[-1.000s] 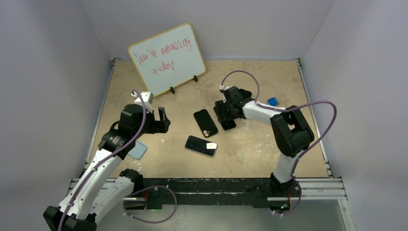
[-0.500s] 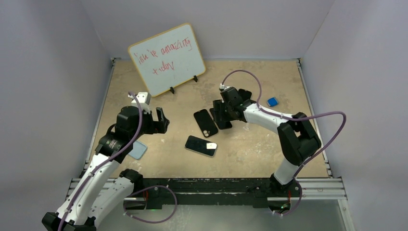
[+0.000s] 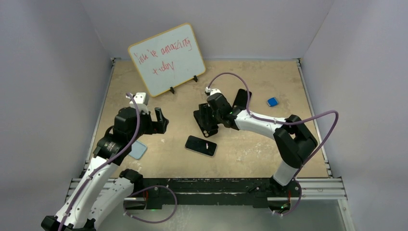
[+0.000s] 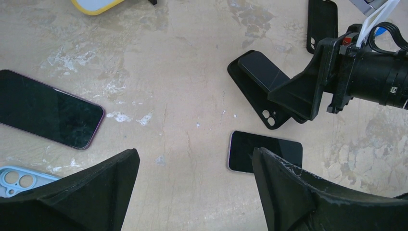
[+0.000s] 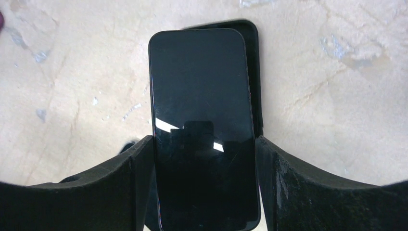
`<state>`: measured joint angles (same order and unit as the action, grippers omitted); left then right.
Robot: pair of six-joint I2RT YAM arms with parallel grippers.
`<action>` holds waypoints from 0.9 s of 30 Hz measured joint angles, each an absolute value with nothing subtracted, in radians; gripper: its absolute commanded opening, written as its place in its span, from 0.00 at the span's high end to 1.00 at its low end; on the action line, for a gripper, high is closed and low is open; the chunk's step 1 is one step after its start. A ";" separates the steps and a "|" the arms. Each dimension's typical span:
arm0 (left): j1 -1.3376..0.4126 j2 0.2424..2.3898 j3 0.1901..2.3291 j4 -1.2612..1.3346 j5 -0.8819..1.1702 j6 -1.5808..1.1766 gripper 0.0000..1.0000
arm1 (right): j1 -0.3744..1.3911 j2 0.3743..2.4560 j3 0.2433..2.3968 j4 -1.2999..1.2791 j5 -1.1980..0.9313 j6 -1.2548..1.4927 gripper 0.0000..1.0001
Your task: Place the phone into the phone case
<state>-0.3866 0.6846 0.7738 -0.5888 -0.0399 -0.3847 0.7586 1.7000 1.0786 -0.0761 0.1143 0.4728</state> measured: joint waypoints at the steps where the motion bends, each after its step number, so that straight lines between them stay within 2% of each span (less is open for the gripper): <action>1: -0.387 0.683 0.774 -0.589 -0.041 -0.385 0.09 | 0.760 1.703 1.079 -0.059 0.116 0.474 0.67; 6: -0.387 0.670 0.772 -0.589 -0.046 -0.386 0.09 | 0.773 1.745 1.079 0.012 0.147 0.483 0.67; 12: -0.387 0.670 0.772 -0.589 -0.053 -0.387 0.09 | 0.797 1.788 1.058 0.039 0.183 0.493 0.60; 17: -0.387 0.673 0.772 -0.589 -0.055 -0.387 0.09 | 0.805 1.790 1.052 0.044 0.192 0.506 0.50; 21: -0.387 0.681 0.772 -0.589 -0.056 -0.391 0.09 | 0.805 1.790 1.040 0.054 0.192 0.514 0.34; 27: -0.387 0.691 0.772 -0.589 -0.056 -0.402 0.09 | 0.806 1.788 1.033 0.054 0.191 0.517 0.21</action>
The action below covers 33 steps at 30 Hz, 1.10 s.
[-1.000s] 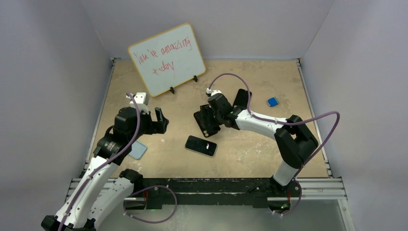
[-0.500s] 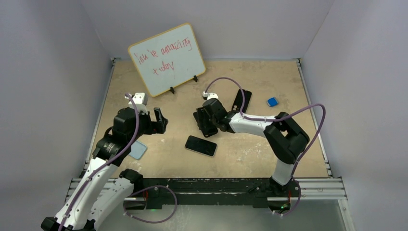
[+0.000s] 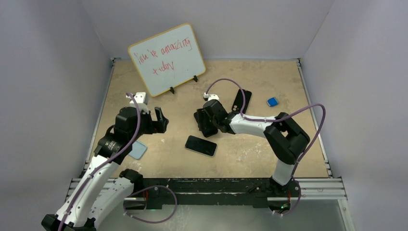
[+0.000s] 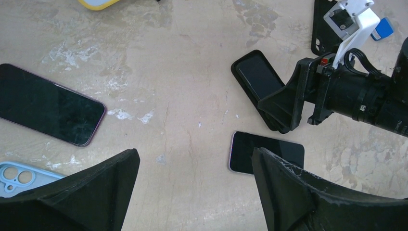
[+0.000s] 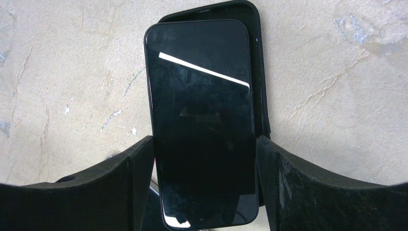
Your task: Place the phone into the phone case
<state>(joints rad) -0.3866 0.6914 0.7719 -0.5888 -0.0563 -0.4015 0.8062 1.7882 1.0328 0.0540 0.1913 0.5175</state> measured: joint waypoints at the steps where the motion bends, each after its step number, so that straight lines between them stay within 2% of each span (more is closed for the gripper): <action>1: -0.387 0.695 0.772 -0.589 -0.056 -0.402 0.09 | 0.806 1.785 1.032 0.051 0.191 0.518 0.19; 5: -0.387 0.723 0.772 -0.588 -0.056 -0.402 0.10 | 0.806 1.742 1.024 0.037 0.173 0.519 0.13; 8: -0.387 0.756 0.772 -0.585 -0.049 -0.402 0.11 | 0.806 1.689 1.022 0.036 0.164 0.511 0.14; 15: -0.387 0.836 0.770 -0.545 0.010 -0.440 0.19 | 0.762 1.620 0.996 0.063 0.088 0.482 0.35; 20: -0.387 0.925 0.739 -0.414 0.100 -0.506 0.30 | 0.665 1.638 0.977 0.069 -0.022 0.472 0.38; 23: -0.387 1.037 0.713 -0.319 0.167 -0.550 0.34 | 0.619 1.652 0.963 0.085 -0.080 0.468 0.34; 33: -0.396 1.296 0.682 -0.125 0.311 -0.654 0.37 | 0.598 1.665 0.926 0.023 -0.161 0.331 0.15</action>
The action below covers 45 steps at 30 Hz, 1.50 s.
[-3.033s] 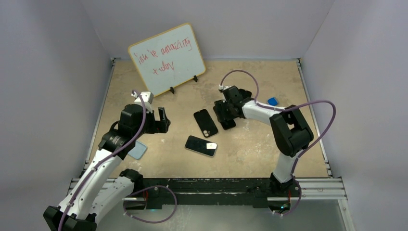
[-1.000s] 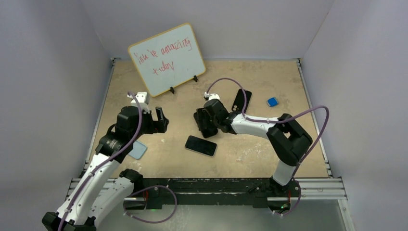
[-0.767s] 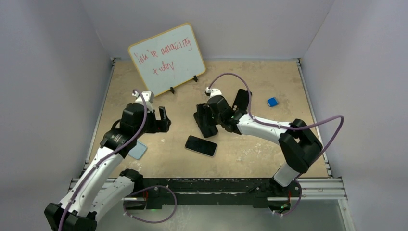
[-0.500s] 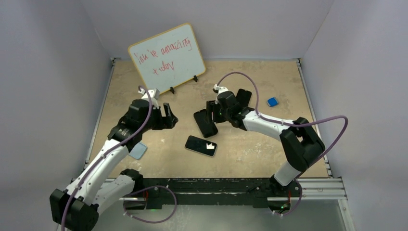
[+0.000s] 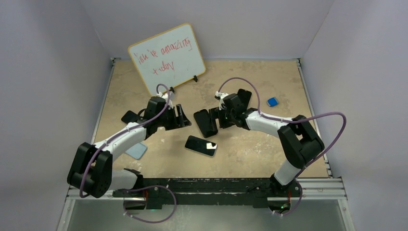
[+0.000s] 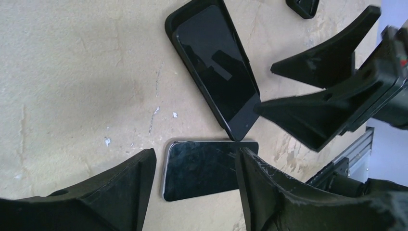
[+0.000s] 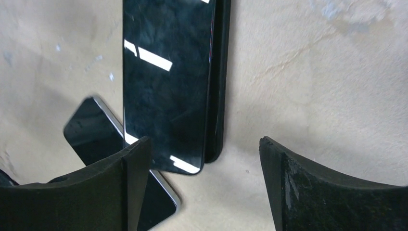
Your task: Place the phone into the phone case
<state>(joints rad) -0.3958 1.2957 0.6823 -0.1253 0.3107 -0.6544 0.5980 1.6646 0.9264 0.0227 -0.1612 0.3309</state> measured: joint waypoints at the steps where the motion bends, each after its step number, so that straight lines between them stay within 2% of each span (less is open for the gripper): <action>1: -0.396 1.305 0.682 -0.113 0.314 -0.659 0.37 | 0.598 1.662 0.919 0.014 -0.169 0.317 0.14; 7: -0.401 1.358 0.682 -0.033 0.339 -0.686 0.40 | 0.609 1.642 0.891 -0.045 -0.183 0.233 0.19; 15: -0.402 1.438 0.682 0.019 0.371 -0.707 0.41 | 0.648 1.642 0.892 -0.078 -0.173 0.150 0.16; 20: -0.403 1.438 0.682 0.036 0.376 -0.714 0.43 | 0.678 1.642 0.892 -0.074 -0.141 0.117 0.20; 23: -0.403 1.438 0.682 0.037 0.376 -0.714 0.44 | 0.685 1.643 0.892 -0.066 -0.120 0.108 0.26; 27: -0.403 1.438 0.682 0.039 0.373 -0.714 0.45 | 0.707 1.645 0.892 -0.062 -0.102 0.101 0.41; 30: -0.403 1.437 0.680 0.039 0.369 -0.714 0.45 | 0.725 1.649 0.892 -0.054 -0.091 0.102 0.45; 34: -0.403 1.437 0.675 0.038 0.361 -0.714 0.46 | 0.735 1.649 0.888 -0.043 -0.062 0.109 0.58; 36: -0.403 1.437 0.675 0.038 0.358 -0.714 0.46 | 0.735 1.649 0.880 -0.030 -0.047 0.119 0.60; 38: -0.403 1.437 0.675 0.038 0.355 -0.714 0.46 | 0.734 1.649 0.874 -0.018 -0.033 0.130 0.55; 41: -0.403 1.437 0.675 0.038 0.354 -0.714 0.46 | 0.734 1.649 0.865 0.001 -0.015 0.144 0.36; 45: -0.403 1.438 0.675 0.041 0.352 -0.714 0.46 | 0.735 1.649 0.864 0.013 -0.015 0.148 0.32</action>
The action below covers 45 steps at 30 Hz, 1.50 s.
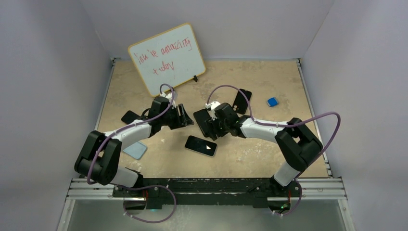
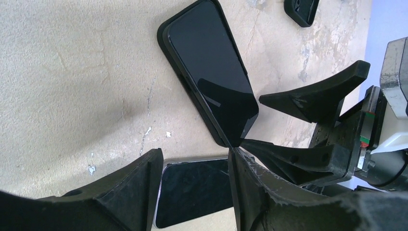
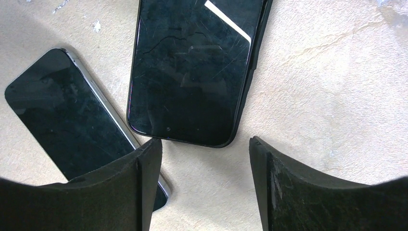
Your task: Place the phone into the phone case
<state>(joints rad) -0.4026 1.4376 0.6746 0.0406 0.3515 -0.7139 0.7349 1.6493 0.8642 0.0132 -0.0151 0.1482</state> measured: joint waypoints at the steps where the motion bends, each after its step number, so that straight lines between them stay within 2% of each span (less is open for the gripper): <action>1: -0.403 1.438 0.675 0.043 0.352 -0.714 0.46 | 0.735 1.649 0.865 0.012 -0.016 0.148 0.32; 9: -0.403 1.487 0.675 0.083 0.361 -0.716 0.54 | 0.717 1.634 0.871 0.007 -0.091 0.199 0.32; 16: -0.403 1.542 0.675 0.146 0.371 -0.731 0.56 | 0.582 1.585 0.875 0.084 -0.209 0.318 0.31; 26: -0.407 1.643 0.682 0.255 0.396 -0.769 0.59 | 0.527 1.722 0.905 0.211 -0.341 0.434 0.21; 29: -0.407 1.682 0.686 0.289 0.403 -0.776 0.64 | 0.527 1.762 0.910 0.233 -0.364 0.450 0.20; 34: -0.407 1.724 0.686 0.326 0.416 -0.785 0.78 | 0.527 1.815 0.932 0.289 -0.393 0.479 0.21; 45: -0.407 1.748 0.702 0.329 0.423 -0.765 0.81 | 0.509 1.846 0.910 0.415 -0.492 0.592 0.22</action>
